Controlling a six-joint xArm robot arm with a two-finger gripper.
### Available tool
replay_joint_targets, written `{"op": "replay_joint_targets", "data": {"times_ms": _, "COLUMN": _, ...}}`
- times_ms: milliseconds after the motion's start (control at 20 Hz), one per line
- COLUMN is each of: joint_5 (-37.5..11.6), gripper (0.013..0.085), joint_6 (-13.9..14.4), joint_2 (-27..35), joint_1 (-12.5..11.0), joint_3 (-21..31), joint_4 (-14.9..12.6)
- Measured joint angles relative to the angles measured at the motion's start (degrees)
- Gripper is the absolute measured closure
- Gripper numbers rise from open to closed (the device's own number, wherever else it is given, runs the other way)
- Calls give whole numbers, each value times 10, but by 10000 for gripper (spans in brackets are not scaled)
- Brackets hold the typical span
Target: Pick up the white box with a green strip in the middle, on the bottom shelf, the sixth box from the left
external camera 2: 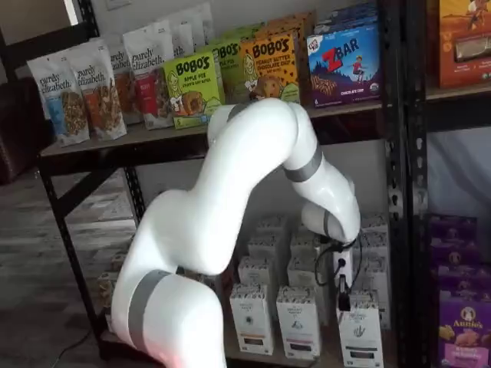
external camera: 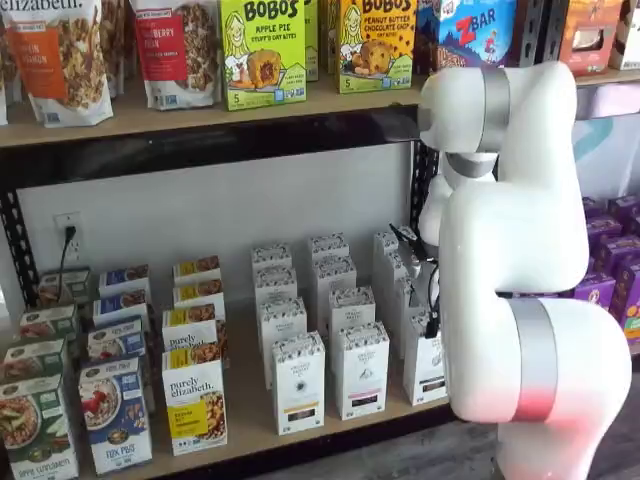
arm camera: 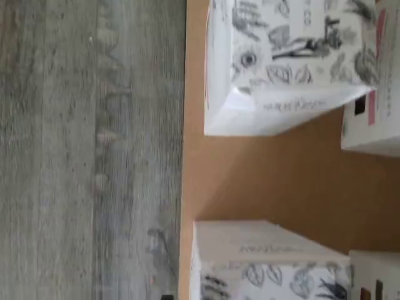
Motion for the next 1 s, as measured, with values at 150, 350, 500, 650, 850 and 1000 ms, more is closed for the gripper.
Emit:
{"op": "replay_joint_targets", "data": {"times_ms": 150, "joint_5": 16, "gripper": 130, "joint_6": 19, "joint_2": 15, "joint_1": -1, "joint_3": -26, "joint_4": -22}}
{"op": "replay_joint_targets", "data": {"times_ms": 350, "joint_5": 35, "gripper": 130, "joint_6": 45, "joint_2": 28, "joint_1": 1, "joint_3": -52, "joint_4": -50}}
{"op": "replay_joint_targets", "data": {"times_ms": 500, "joint_5": 46, "gripper": 130, "joint_6": 65, "joint_2": 29, "joint_1": 0, "joint_3": -56, "joint_4": -75}}
{"op": "replay_joint_targets", "data": {"times_ms": 650, "joint_5": 49, "gripper": 130, "joint_6": 81, "joint_2": 23, "joint_1": -3, "joint_3": -48, "joint_4": -96}}
{"op": "replay_joint_targets", "data": {"times_ms": 850, "joint_5": 38, "gripper": 130, "joint_6": 91, "joint_2": 15, "joint_1": -5, "joint_3": -30, "joint_4": -111}}
{"op": "replay_joint_targets", "data": {"times_ms": 1000, "joint_5": 30, "gripper": 130, "joint_6": 106, "joint_2": 16, "joint_1": -7, "joint_3": -23, "joint_4": -129}}
